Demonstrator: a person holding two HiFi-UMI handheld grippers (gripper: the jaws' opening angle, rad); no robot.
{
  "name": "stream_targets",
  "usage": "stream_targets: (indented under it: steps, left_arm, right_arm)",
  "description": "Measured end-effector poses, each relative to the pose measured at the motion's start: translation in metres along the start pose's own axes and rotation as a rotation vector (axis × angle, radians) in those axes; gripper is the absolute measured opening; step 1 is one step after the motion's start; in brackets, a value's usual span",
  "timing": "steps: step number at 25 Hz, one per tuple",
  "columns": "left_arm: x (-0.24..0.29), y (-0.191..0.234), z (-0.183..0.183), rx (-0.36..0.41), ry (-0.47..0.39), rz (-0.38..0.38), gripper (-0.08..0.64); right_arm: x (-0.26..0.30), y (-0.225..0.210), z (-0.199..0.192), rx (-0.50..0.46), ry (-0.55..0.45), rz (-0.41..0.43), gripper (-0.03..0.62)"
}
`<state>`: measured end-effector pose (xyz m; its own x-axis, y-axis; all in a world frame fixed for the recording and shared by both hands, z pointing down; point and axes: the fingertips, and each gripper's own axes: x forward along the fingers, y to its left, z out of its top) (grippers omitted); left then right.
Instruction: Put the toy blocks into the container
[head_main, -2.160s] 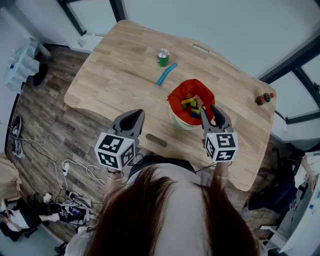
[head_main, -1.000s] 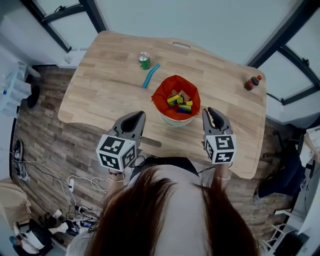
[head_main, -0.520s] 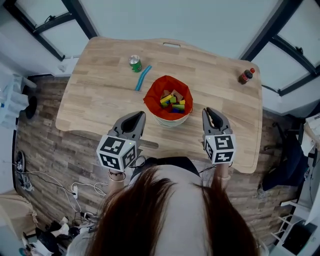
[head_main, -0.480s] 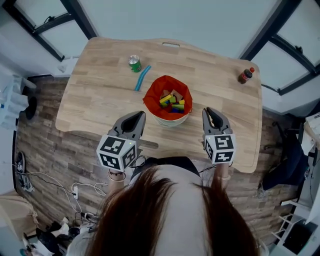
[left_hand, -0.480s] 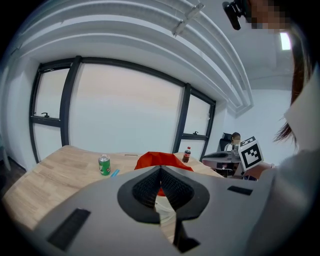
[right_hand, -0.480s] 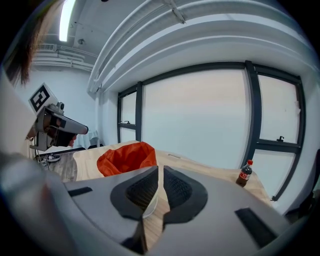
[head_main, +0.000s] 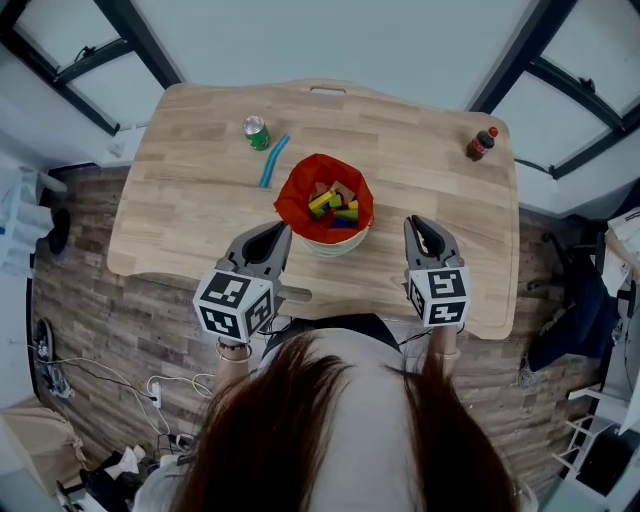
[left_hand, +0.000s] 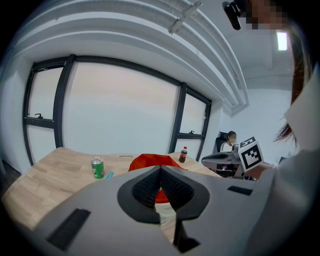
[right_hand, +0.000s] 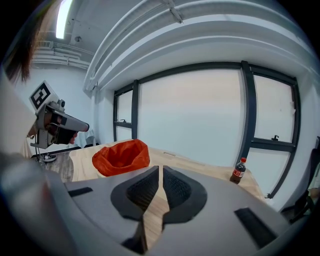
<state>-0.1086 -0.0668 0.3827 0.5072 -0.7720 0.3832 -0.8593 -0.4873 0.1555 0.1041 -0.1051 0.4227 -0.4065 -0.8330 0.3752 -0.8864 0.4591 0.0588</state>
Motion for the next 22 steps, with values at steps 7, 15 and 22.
stream_targets:
  steps: [7, 15, 22]
  left_arm:
    - [0.006, -0.004, 0.003, 0.012, 0.003, -0.017, 0.009]
    - [0.005, -0.006, 0.004, 0.018, 0.008, -0.018, 0.009]
    - [-0.001, -0.012, -0.002, 0.020, 0.016, -0.018, 0.009]
  right_arm:
    - [-0.004, -0.008, -0.004, 0.013, 0.008, -0.022, 0.048]
    - [-0.008, -0.008, -0.011, 0.011, 0.029, -0.028, 0.048]
    - [-0.015, -0.004, -0.018, 0.006, 0.040, -0.028, 0.048]
